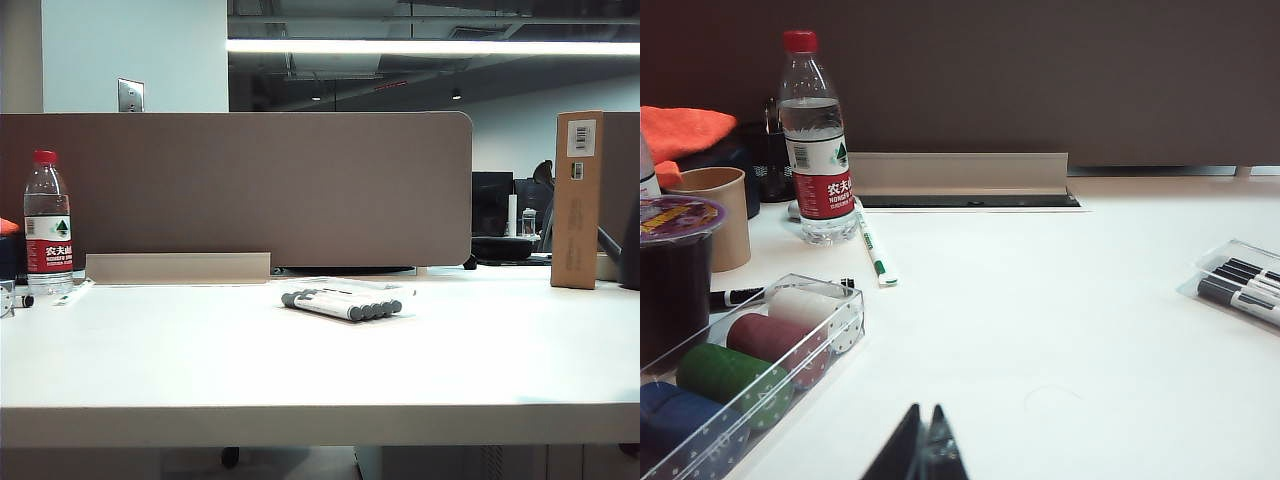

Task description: Pick up the markers scattered on the table and put them into the packaging box, making sure the markers fit the shape of the box's grooves.

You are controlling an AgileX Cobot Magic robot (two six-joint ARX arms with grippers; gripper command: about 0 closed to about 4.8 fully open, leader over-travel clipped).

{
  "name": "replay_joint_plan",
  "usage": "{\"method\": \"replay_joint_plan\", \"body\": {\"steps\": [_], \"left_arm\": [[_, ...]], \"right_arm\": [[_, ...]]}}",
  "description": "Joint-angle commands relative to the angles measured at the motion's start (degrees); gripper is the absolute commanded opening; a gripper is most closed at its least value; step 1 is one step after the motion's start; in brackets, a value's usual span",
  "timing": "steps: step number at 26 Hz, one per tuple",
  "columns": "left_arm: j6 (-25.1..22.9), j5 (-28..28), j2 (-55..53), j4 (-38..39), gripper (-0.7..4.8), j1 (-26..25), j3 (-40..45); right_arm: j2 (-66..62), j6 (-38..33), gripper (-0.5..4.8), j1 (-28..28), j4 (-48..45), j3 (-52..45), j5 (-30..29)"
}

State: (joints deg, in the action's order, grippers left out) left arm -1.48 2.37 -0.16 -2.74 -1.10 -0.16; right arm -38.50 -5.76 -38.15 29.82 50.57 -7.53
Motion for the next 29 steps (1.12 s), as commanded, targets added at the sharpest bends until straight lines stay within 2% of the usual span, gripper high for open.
{"method": "replay_joint_plan", "body": {"steps": [1,12,16,25,26,29], "left_arm": [[0.0,0.2,0.0,-0.7,-0.02,-0.2,-0.3],[0.0,0.2,0.0,-0.7,-0.02,-0.2,-0.3],[0.0,0.2,0.0,-0.7,-0.02,-0.2,-0.3],[0.0,0.2,0.0,-0.7,-0.02,-0.2,-0.3],[0.0,0.3,0.0,-0.7,-0.02,-0.2,-0.3],[0.0,0.2,0.0,-0.7,-0.02,-0.2,-0.3]], "right_arm": [[0.2,-0.2,-0.06,0.0,-0.9,0.3,0.0],[0.3,-0.2,-0.06,0.1,-0.9,0.3,0.0],[1.8,0.8,-0.05,2.9,-3.4,-1.4,-0.3],[4.6,1.3,-0.06,13.8,-28.2,-18.5,0.0],[5.3,1.0,-0.06,16.2,-33.6,-22.7,-0.1],[7.2,1.2,-0.06,20.2,-41.2,-30.2,0.0]]}}
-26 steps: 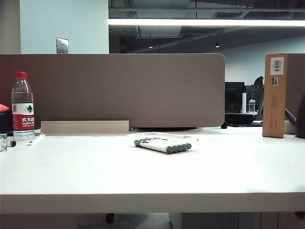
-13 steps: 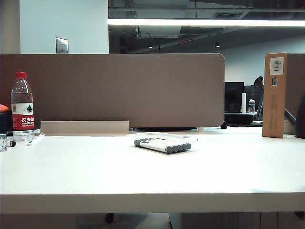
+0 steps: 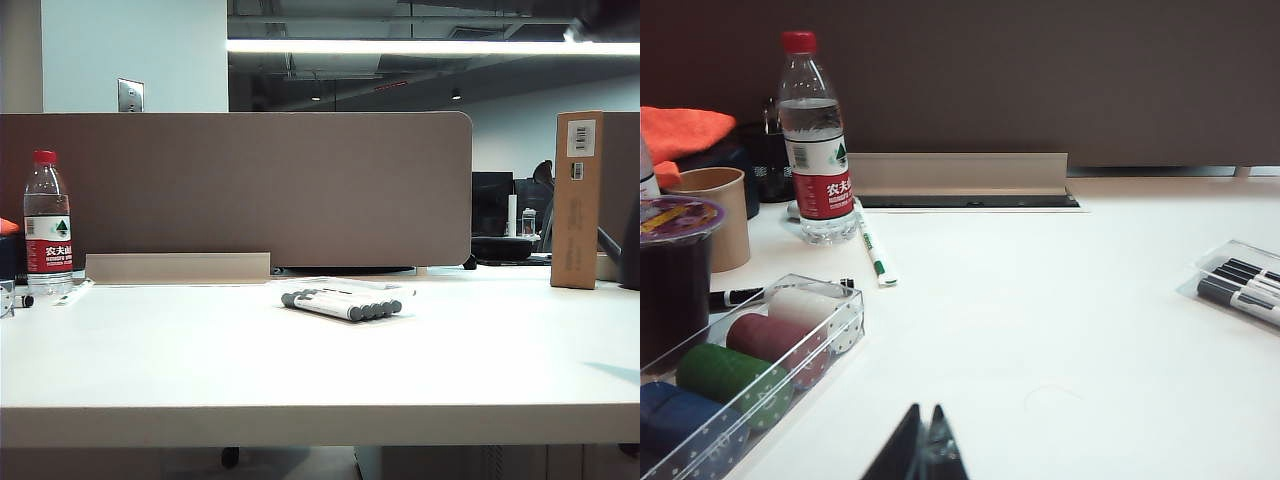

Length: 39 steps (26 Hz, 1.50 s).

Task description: Pick up the markers scattered on the table and put them into the packaging box, making sure the markers fit the shape of the box's grooves.

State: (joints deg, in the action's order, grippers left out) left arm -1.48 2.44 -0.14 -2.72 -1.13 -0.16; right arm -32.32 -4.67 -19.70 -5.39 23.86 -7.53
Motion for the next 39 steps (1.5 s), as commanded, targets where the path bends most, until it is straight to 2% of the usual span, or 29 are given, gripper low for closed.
{"method": "replay_joint_plan", "body": {"steps": [1,6,12,14,21,28,39], "left_arm": [[0.0,0.2,0.0,-0.7,-0.02,-0.2,-0.3],[0.0,0.2,0.0,-0.7,-0.02,-0.2,-0.3],[0.0,0.2,0.0,-0.7,-0.02,-0.2,-0.3],[0.0,0.2,0.0,-0.7,-0.02,-0.2,-0.3],[0.0,0.2,0.0,-0.7,-0.02,-0.2,-0.3],[0.0,0.2,0.0,-0.7,-0.02,-0.2,-0.3],[0.0,0.2,0.0,-0.7,-0.02,-0.2,-0.3]], "right_arm": [[2.4,0.4,-0.06,3.3,-8.3,-6.4,0.2],[14.3,0.3,-0.06,10.9,-9.4,-17.0,0.0],[26.3,0.2,-0.06,19.2,-9.5,-23.3,-0.2],[28.5,0.2,-0.06,20.4,-8.1,-23.8,0.4],[32.5,0.2,-0.06,20.7,-4.0,-23.8,6.1],[32.4,0.2,-0.06,20.7,-0.2,-23.8,6.0],[32.4,2.2,-0.06,20.7,0.9,-23.8,5.9]]}}
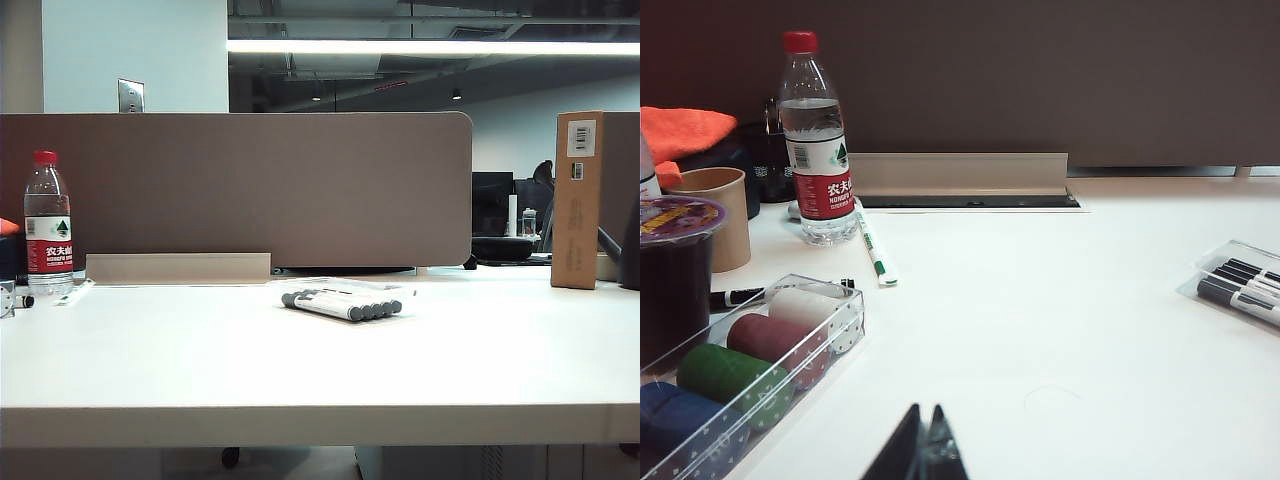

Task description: Pick up the markers scattered on the table and put them into the packaging box, making sure the markers fit the shape of the box's grooves.

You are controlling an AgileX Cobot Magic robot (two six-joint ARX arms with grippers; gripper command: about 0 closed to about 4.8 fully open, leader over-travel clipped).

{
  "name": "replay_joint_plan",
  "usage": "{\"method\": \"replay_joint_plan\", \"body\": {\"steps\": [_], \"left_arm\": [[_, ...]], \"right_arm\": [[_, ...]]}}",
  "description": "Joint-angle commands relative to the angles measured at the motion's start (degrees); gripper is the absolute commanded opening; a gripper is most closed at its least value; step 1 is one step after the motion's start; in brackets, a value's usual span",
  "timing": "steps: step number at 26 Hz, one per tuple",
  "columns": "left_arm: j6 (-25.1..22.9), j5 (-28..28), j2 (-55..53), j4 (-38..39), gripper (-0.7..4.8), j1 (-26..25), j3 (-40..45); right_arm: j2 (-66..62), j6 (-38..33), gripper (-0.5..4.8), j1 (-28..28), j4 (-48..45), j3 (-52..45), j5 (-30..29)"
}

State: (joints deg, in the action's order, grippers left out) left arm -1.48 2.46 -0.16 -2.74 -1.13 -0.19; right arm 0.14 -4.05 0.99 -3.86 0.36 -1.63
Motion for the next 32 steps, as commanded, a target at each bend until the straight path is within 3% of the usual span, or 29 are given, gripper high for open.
{"method": "replay_joint_plan", "body": {"steps": [1,32], "left_arm": [[0.0,0.2,0.0,-0.6,-0.02,-0.2,-0.3],[0.0,0.2,0.0,-0.6,-0.02,-0.2,-0.3]], "right_arm": [[0.0,2.2,-0.06,0.0,-0.5,-0.3,0.1],[0.0,2.6,-0.06,0.0,2.8,-0.3,0.2]]}}
